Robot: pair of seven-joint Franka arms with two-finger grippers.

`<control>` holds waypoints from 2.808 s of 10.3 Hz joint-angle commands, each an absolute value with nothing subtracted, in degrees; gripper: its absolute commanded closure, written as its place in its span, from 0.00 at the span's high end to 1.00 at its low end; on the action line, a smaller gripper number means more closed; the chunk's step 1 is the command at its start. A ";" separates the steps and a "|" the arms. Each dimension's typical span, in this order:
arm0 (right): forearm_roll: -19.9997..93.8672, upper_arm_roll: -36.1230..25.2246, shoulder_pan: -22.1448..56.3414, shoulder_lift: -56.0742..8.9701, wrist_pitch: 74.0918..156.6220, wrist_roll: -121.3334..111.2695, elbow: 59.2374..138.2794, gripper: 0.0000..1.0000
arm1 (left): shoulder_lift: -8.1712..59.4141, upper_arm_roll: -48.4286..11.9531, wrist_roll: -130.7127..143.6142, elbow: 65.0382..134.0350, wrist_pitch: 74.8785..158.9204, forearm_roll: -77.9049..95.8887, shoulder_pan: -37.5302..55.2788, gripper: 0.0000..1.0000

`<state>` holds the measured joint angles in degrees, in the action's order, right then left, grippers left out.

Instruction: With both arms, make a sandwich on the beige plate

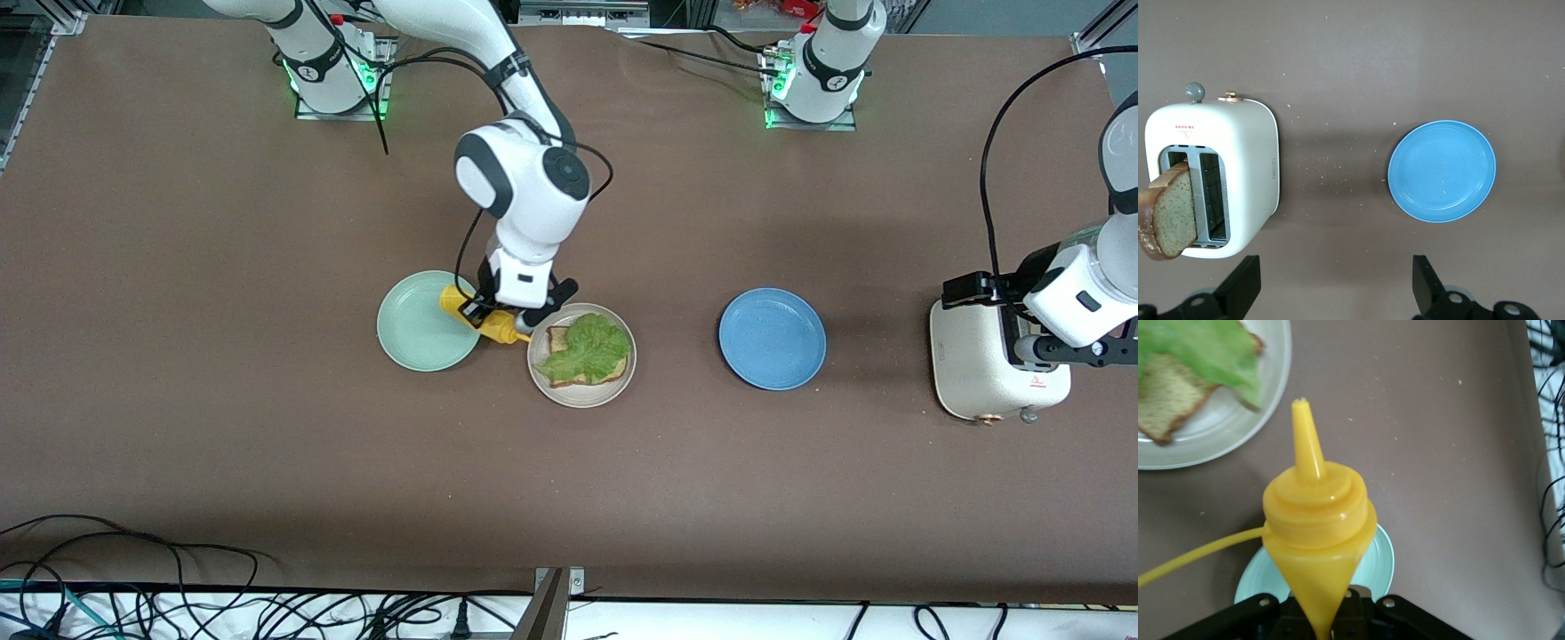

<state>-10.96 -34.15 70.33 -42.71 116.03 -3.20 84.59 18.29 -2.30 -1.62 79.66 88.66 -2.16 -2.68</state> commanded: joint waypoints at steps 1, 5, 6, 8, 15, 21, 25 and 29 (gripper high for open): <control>-15.46 -34.89 72.42 -45.34 114.43 -8.05 82.62 0.00 | 18.10 -2.64 -1.41 79.98 88.33 -3.96 -2.90 1.00; -17.83 -34.89 73.73 -48.77 114.52 -12.39 82.53 0.00 | 18.19 -2.64 -1.58 79.98 88.33 -3.96 -2.90 1.00; -18.19 -34.89 73.83 -48.87 114.52 -12.57 82.53 0.00 | 18.19 -2.64 -1.58 79.98 88.33 -3.96 -2.90 1.00; -18.98 -34.89 73.83 -49.22 114.61 -13.53 82.53 0.00 | 18.19 -2.64 -1.58 79.98 88.33 -3.96 -2.90 1.00; -1.97 -43.84 71.02 -36.60 111.55 -23.07 85.68 0.00 | 18.19 -2.64 -1.49 79.98 88.33 -3.96 -2.99 1.00; 8.06 -54.38 68.21 -18.74 112.59 -48.38 98.51 0.00 | 19.07 -2.64 -6.47 80.68 89.03 -6.05 -6.84 1.00; 23.69 -65.89 67.76 -13.80 112.85 -68.77 105.45 0.00 | 19.60 -2.64 -13.87 84.45 95.08 -6.77 -11.76 1.00; 39.42 -74.51 67.85 -11.51 113.73 -90.12 115.29 0.00 | 17.76 -2.64 -22.66 92.79 104.13 -7.91 -15.73 1.00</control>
